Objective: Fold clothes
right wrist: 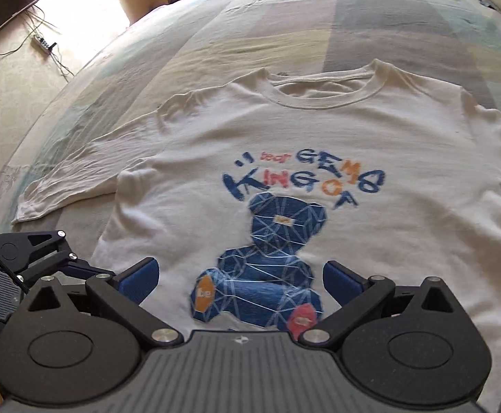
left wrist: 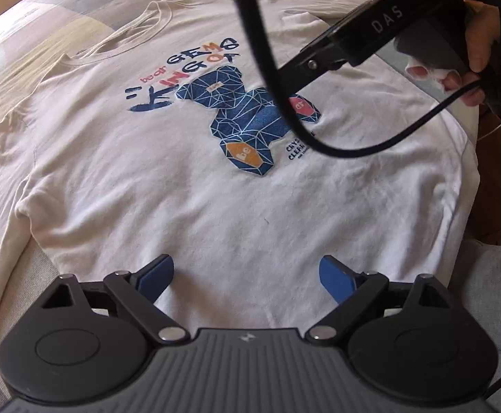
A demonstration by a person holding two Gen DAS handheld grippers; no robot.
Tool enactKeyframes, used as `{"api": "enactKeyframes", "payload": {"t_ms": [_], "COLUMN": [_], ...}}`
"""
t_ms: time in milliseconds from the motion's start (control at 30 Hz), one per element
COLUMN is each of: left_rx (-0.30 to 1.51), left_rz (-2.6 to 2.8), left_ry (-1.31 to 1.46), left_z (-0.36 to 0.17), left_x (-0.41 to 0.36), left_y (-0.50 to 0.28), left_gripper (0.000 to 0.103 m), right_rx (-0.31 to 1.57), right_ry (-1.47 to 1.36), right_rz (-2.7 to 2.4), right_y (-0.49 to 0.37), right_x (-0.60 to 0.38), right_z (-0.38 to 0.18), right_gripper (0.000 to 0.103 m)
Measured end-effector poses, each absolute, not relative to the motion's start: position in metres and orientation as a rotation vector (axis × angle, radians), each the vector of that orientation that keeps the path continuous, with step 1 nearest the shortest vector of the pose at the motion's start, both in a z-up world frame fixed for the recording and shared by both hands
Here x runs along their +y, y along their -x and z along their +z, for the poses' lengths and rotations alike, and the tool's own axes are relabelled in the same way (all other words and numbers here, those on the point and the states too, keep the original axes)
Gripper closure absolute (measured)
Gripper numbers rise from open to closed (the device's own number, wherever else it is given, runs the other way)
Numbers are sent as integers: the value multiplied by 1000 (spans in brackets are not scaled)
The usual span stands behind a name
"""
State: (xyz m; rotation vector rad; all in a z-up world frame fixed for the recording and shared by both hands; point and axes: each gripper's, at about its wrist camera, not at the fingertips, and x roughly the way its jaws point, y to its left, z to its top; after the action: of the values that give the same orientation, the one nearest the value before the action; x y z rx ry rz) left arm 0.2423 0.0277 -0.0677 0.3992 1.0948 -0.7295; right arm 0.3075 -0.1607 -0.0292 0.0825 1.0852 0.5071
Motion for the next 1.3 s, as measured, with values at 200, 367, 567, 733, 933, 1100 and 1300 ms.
{"api": "enactKeyframes", "payload": {"t_ms": [200, 367, 567, 733, 933, 1100, 1300], "left_rx": [1050, 1047, 1088, 1139, 1117, 1174, 1179], "left_rz": [-813, -837, -808, -780, -871, -789, -594], "left_ry": [-475, -502, -517, -573, -577, -540, -547], "left_z": [-74, -73, -73, -70, -65, -71, -58], "left_x": [19, 20, 22, 30, 5, 27, 49], "left_y": [-239, -236, -224, -204, -188, -182, -198], "left_gripper": [11, 8, 7, 7, 8, 7, 7], "right_rx": [1135, 1139, 1021, 975, 911, 909, 1015], "right_ry": [84, 170, 173, 225, 242, 260, 316], "right_rz": [382, 372, 381, 460, 507, 525, 598], "right_y": [-304, -296, -278, -272, -265, -265, -280], "right_x": [-199, -196, -201, -206, -211, -212, -210], "right_z": [-52, -65, -66, -68, -72, -71, -62], "right_gripper": [0, 0, 0, 0, 0, 0, 0]}}
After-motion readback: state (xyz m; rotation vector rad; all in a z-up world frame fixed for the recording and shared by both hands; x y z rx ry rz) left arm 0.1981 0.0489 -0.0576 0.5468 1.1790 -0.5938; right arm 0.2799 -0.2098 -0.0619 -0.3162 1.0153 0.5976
